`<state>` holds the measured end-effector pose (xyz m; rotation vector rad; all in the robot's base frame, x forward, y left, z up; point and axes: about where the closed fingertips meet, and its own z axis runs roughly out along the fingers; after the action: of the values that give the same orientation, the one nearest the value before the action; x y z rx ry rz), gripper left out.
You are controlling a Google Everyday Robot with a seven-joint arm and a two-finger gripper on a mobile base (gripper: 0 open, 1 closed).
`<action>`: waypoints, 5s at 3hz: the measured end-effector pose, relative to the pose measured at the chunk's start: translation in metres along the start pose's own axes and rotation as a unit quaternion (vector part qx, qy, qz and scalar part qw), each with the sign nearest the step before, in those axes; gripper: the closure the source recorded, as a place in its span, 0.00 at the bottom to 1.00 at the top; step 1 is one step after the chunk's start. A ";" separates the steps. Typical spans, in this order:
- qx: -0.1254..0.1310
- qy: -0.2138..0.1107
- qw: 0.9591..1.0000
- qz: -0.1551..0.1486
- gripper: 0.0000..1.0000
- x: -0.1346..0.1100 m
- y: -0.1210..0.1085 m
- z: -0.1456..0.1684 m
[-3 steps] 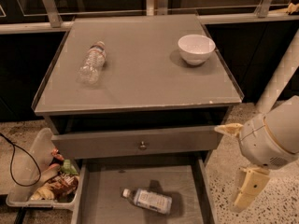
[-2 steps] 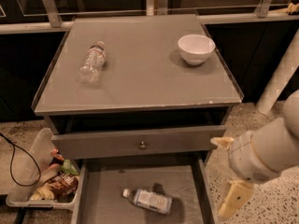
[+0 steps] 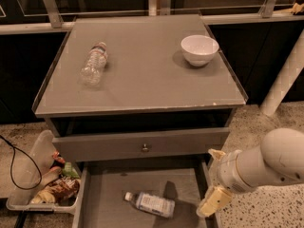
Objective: Pick blue plastic bottle from middle drawer and place on counter
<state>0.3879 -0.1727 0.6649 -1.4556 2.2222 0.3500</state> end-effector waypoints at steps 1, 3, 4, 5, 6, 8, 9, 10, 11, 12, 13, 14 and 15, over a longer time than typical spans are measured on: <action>0.012 -0.021 0.999 0.025 0.00 0.017 -0.018 0.038; 0.006 -0.064 0.998 0.016 0.00 0.023 0.008 0.075; 0.029 -0.113 0.993 -0.007 0.00 0.021 0.023 0.124; 0.056 -0.130 0.990 -0.011 0.00 0.024 0.028 0.166; 0.082 -0.124 0.989 -0.009 0.00 0.023 0.014 0.203; 0.047 -0.088 0.995 -0.015 0.00 0.025 -0.005 0.277; 0.012 -0.085 0.994 -0.062 0.00 0.025 -0.005 0.282; -0.021 -0.091 0.990 -0.104 0.00 0.030 0.010 0.271; -0.036 -0.090 0.988 -0.119 0.00 0.033 0.019 0.271; -0.036 -0.090 0.988 -0.119 0.00 0.033 0.019 0.271; -0.024 -0.089 0.991 -0.102 0.00 0.032 0.017 0.268; -0.025 -0.080 0.994 -0.065 0.00 0.042 0.015 0.289; -0.031 -0.071 0.996 -0.048 0.00 0.049 0.020 0.307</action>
Offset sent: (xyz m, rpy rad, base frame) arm 0.0159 -0.0037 -0.0325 0.0335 -0.0129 -0.0431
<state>0.4253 -0.0658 0.3744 -1.5142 2.0387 0.4785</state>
